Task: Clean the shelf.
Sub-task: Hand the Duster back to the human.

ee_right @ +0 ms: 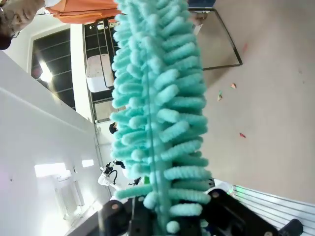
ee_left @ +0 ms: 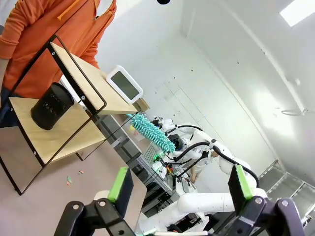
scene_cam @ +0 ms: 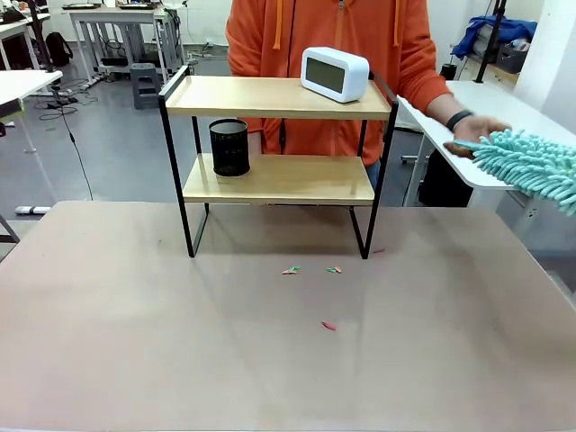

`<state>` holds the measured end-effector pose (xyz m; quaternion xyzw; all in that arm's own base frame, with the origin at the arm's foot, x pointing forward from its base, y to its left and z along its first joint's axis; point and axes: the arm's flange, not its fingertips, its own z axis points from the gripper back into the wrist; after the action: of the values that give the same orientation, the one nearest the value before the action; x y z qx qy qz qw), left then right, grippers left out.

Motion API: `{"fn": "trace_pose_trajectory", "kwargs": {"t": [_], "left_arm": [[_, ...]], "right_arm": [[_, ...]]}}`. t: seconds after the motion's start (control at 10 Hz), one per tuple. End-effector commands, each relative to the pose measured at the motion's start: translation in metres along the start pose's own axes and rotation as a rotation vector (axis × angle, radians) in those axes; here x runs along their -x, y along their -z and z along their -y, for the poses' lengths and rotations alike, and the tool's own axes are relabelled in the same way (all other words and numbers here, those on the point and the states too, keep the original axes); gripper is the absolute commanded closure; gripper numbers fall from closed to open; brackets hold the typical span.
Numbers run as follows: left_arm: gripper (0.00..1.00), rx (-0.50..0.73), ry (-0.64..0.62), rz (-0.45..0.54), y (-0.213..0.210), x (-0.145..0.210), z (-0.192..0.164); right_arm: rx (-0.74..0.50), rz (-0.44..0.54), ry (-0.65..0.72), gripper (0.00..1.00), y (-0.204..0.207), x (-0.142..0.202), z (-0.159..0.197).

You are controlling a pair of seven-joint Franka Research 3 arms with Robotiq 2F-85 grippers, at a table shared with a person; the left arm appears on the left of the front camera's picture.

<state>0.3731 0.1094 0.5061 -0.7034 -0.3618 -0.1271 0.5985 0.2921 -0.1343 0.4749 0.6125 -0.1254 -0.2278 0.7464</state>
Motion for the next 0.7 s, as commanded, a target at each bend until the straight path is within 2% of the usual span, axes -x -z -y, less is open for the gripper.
{"fn": "trace_pose_trajectory", "kwargs": {"t": [0.0,0.5,0.6], "left_arm": [[0.00,0.007,-0.010,-0.013,-0.0005,-0.0022,0.0033],[0.00,0.007,-0.010,-0.013,-0.0005,-0.0022,0.0033],[0.00,0.007,-0.010,-0.013,-0.0005,-0.0022,0.0033]], "right_arm": [[-0.024,-0.005,-0.017,1.00,0.0002,0.0008,-0.0038],[-0.024,-0.005,-0.017,1.00,0.0002,0.0008,-0.0038],[-0.002,-0.006,-0.002,0.28,0.0015,0.0004,-0.0005]]}}
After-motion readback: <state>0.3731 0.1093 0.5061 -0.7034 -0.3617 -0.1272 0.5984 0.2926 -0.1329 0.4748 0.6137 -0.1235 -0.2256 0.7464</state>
